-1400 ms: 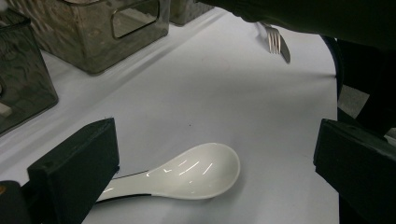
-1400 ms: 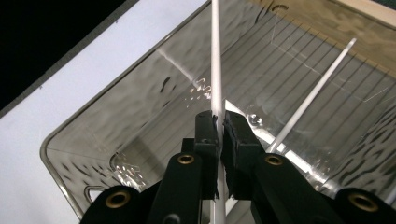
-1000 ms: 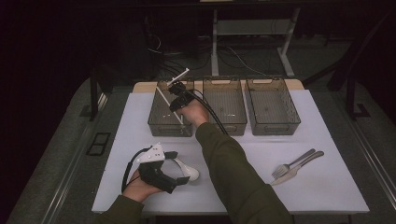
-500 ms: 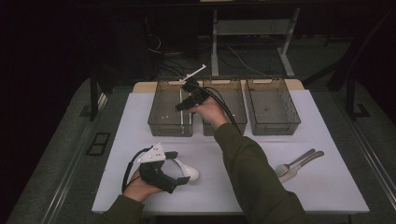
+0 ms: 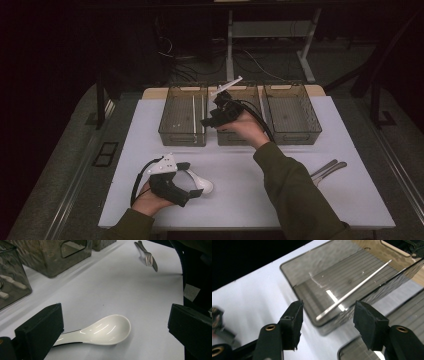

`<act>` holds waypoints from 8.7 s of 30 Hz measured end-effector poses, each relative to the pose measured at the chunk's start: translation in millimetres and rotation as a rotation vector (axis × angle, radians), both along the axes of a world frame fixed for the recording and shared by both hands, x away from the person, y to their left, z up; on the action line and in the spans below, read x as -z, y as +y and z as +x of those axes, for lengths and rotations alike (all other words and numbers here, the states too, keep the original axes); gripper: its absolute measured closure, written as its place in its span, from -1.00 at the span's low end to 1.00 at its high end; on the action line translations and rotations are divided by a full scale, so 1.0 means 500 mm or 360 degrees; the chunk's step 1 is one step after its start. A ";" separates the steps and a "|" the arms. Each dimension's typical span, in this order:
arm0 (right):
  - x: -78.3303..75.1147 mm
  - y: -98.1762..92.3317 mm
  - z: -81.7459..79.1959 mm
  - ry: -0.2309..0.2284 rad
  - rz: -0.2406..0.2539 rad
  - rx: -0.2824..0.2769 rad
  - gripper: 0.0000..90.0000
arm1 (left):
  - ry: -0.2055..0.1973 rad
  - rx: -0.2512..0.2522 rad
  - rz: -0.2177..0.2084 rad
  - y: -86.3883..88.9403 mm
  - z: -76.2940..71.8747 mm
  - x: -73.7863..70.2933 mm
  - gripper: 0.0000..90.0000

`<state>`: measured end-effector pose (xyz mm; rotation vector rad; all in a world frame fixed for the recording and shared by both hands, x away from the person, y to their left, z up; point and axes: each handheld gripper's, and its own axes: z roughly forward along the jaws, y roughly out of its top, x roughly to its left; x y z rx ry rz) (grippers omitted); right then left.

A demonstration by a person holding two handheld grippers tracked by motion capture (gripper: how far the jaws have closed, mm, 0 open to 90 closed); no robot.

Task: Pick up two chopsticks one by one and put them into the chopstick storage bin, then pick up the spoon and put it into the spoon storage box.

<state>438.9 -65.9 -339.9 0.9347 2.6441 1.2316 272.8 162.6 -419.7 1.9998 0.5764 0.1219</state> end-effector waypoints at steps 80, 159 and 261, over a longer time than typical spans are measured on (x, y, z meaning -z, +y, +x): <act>0.194 -0.446 -0.365 -0.0222 0.0107 0.0227 -0.59 | -0.0007 -0.0069 0.0041 0.001 0.025 -0.011 -0.38; 0.193 -0.460 -0.362 -0.0213 0.0130 0.0301 -0.59 | 0.0226 -0.0106 0.0467 0.056 0.065 0.017 0.98; 0.194 -0.449 -0.361 -0.0227 0.0162 0.0298 -0.74 | 0.0149 0.0150 0.0380 -0.043 0.042 0.007 0.81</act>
